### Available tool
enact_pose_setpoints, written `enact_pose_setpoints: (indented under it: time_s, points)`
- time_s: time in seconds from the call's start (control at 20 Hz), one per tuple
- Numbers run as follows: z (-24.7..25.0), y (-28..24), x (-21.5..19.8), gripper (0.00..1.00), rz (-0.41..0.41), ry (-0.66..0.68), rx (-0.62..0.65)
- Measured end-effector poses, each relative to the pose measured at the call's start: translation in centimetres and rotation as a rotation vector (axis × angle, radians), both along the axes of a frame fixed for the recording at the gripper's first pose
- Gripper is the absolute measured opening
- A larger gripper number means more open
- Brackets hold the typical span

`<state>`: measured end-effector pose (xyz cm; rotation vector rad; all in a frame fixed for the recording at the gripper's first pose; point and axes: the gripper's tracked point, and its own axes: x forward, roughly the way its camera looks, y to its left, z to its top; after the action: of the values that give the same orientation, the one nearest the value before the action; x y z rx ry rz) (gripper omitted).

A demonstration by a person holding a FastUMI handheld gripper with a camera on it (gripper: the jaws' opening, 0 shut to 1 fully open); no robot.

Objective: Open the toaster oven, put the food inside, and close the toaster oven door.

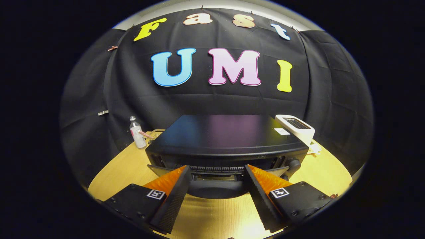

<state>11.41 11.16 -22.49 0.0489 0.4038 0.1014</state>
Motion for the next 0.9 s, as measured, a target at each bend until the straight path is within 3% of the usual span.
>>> enact_pose_setpoints:
  time_s: [0.5, 0.9]
  points:
    - [-3.0, -0.3, -5.4, 0.98, 0.018, 0.035, -0.004]
    - [-10.1, -0.2, -10.5, 0.96, 0.096, 0.154, -0.078]
